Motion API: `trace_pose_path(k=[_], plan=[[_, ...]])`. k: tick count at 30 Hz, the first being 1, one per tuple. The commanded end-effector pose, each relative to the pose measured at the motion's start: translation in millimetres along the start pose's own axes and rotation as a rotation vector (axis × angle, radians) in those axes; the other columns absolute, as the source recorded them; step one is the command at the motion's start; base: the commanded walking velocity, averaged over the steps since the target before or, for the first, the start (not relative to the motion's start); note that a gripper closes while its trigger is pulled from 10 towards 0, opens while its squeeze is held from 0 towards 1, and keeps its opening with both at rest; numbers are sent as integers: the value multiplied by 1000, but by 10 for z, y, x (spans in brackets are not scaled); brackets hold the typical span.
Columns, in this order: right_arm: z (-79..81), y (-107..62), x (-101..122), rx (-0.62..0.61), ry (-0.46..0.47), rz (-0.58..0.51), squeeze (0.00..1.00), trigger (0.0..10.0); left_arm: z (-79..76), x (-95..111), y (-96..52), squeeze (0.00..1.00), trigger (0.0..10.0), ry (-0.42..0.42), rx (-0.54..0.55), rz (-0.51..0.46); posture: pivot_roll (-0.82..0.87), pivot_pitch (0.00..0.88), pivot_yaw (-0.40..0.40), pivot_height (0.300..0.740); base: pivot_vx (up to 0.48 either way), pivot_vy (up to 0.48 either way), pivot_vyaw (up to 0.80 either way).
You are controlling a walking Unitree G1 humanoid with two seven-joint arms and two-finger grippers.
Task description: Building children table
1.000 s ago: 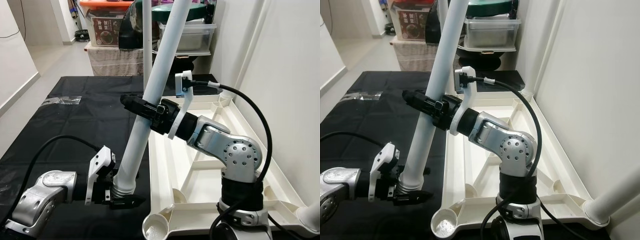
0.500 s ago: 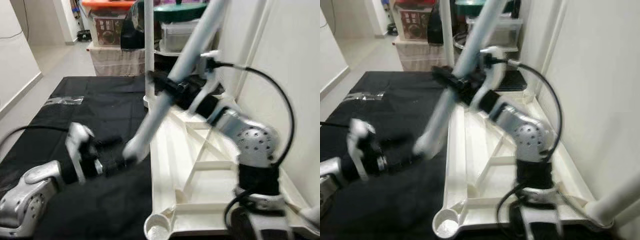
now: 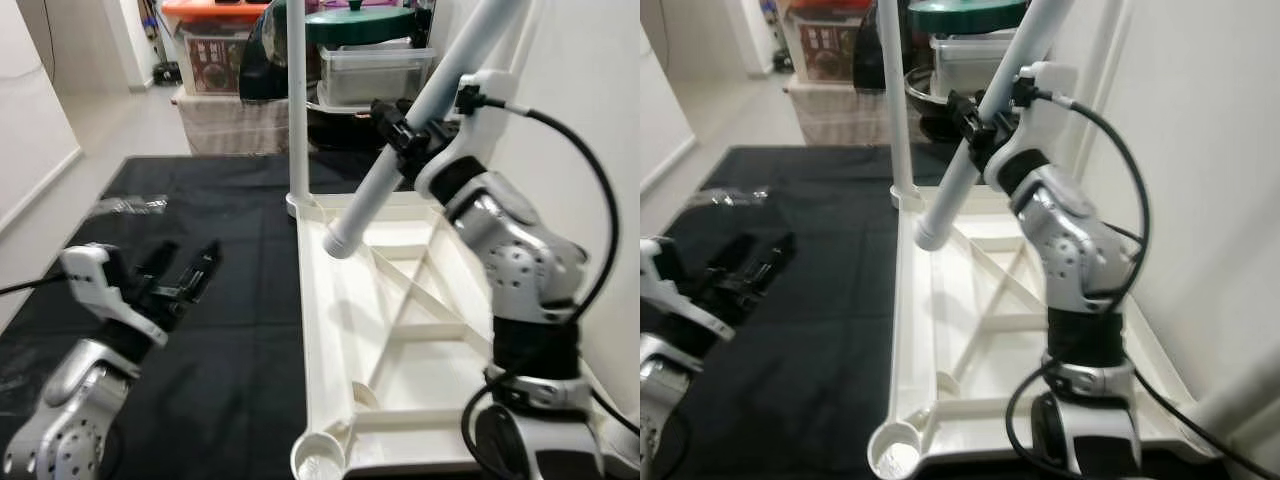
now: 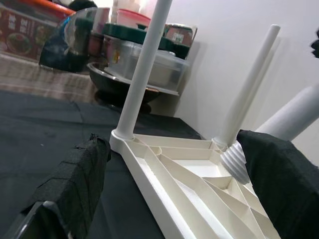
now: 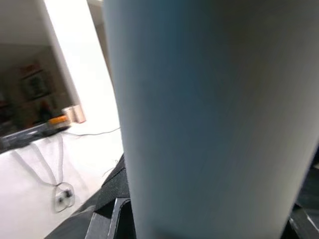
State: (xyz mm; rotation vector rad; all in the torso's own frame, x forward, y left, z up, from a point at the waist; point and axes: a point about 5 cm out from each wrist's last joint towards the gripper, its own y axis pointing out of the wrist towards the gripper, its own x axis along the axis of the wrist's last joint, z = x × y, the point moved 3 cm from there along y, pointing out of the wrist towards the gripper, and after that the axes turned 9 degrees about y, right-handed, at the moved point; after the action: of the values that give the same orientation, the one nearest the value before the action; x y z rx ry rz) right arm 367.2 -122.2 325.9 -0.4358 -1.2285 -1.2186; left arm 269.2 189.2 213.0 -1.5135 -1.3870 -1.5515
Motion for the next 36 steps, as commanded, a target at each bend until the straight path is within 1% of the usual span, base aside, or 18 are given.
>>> trace_pose_path(k=[1, 4, 5, 6, 8, 11, 13, 19, 26, 30, 33, 36], plan=[[88, 33, 13, 32, -8, -23, 0, 10000, -16, 0, -26, 0, 10000, 19, 17, 16, 62, 0, -81, 740, 0, 480, 0], [93, 23, -21, 36, 0, -18, 0, 10000, -43, -38, -29, 0, 10000, 39, 16, 35, 62, 0, -81, 740, 0, 322, -525], [100, 6, -52, 37, -8, -18, 0, 10000, -95, -79, -32, 0, 10000, 81, 7, 53, 58, 0, -76, 740, 0, 0, -769], [100, 6, -52, 37, -8, -18, 0, 10000, -95, -79, -32, 0, 10000, 81, 7, 53, 58, 0, -76, 740, 0, 0, -769], [121, -40, -102, 38, -30, -18, 0, 10000, -202, -158, -29, 0, 10000, 112, -5, 78, 57, 0, -72, 740, 0, 0, 0], [140, -70, -137, 39, -33, -19, 0, 10000, -305, -219, -24, 0, 10000, 121, -27, 97, 56, 0, -67, 740, 0, 0, 0], [143, -80, -144, 36, -46, -21, 0, 10000, -346, -248, -29, 0, 10000, 116, -41, 109, 56, 0, -67, 740, 0, 0, 0], [103, -75, -183, 9, -38, -16, 0, 10000, -363, -250, -27, 0, 10000, 85, -37, 116, 59, 0, -72, 740, -51, 0, 0], [123, -67, -206, 8, -34, -19, 0, 10000, -399, -245, -15, 0, 10000, 93, -39, 105, 62, 0, -74, 740, -318, 0, 0], [119, -67, -204, 6, -36, -21, 0, 10000, -427, -258, -19, 0, 10000, 82, -47, 105, 59, 0, -74, 740, -298, 0, 0], [114, -67, -202, 4, -37, -22, 0, 10000, -421, -247, -13, 0, 10000, 82, -36, 90, 59, 0, -73, 740, 0, 0, 0], [108, -69, -199, -1, -38, -25, 0, 10000, -404, -249, -7, 0, 10000, 90, -26, 95, 57, 0, -72, 740, 0, 0, 0]])
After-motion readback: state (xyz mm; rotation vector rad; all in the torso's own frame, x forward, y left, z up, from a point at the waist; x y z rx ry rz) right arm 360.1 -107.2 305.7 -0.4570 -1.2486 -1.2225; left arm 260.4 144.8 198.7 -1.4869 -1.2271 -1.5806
